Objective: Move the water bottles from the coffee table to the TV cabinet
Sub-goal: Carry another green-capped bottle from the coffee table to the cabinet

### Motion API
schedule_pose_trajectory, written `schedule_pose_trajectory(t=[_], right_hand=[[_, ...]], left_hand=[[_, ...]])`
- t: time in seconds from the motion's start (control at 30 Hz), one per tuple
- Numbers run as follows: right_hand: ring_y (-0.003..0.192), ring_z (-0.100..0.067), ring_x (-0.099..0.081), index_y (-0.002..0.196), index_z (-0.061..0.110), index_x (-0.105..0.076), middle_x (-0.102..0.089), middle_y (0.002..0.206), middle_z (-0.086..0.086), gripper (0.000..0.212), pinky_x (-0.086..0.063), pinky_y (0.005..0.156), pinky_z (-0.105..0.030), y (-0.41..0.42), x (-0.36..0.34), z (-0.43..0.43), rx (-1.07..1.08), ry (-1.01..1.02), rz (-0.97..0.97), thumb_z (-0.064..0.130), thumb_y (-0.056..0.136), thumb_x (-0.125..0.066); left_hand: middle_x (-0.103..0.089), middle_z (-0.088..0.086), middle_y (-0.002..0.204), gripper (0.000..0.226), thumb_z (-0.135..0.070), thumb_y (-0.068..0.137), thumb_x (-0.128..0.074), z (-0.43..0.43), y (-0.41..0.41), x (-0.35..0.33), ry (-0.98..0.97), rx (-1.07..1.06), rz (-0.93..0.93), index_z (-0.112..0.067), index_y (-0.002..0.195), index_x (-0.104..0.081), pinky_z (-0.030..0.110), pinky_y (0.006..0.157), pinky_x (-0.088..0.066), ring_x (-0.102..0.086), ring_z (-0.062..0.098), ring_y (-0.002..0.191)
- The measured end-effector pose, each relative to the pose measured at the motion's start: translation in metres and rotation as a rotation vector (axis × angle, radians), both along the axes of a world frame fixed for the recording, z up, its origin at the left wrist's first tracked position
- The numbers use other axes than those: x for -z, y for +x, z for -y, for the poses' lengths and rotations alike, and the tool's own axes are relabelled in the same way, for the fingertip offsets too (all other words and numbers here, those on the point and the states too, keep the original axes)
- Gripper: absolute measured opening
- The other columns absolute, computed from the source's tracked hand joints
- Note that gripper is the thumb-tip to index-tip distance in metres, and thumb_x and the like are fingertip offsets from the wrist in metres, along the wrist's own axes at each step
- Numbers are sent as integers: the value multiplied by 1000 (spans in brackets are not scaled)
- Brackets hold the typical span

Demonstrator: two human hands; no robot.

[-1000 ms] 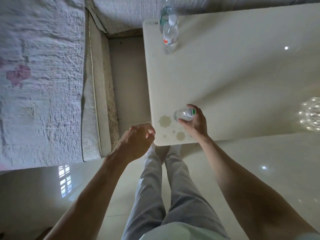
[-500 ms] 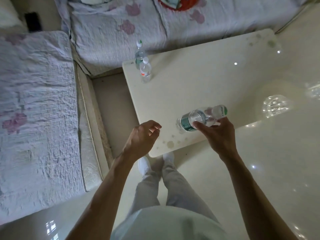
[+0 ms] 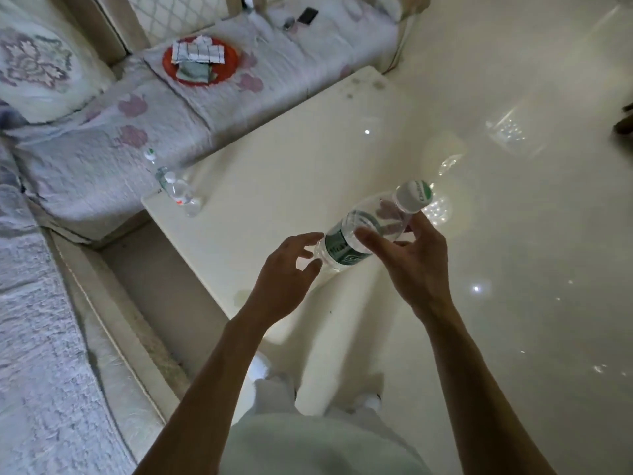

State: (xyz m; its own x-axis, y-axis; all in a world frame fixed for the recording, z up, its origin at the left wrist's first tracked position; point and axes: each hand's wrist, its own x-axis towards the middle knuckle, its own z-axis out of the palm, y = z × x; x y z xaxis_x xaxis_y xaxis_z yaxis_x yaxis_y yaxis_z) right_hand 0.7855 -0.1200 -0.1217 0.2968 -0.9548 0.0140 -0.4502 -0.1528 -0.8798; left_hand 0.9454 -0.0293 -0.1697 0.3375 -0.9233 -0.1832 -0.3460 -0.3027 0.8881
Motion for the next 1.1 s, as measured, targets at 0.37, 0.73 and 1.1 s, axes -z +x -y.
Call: schedule_pose_trajectory(t=[0.37,0.73,1.1], right_hand=[[89,3,-60,117,15,-64,-68,113,3,56,-40,73,0,-251,-34,2,293,-56,11,47,73,-76],[80,10,-57,119,17,-62,-64,105,11,57,-41,68,-4,-473,-48,-39,751,-78,27,49,73,-75],[87,3,-61,115,26,-63,-66,104,14,58,-48,71,-19,-642,-44,-108,1223,35,-22,59,68,-75]], left_hand=[[-61,-12,125,39,-14,91,-60,43,-246,-19,-59,225,-37,-27,127,-56,20,85,-51,-60,3,108],[-56,0,132,41,-17,93,-59,75,-469,-35,-124,712,57,-18,133,-48,7,78,-43,-55,6,108],[-59,0,130,40,-17,94,-59,75,-662,-21,-112,1186,7,-15,133,-49,14,82,-50,-59,9,110]])
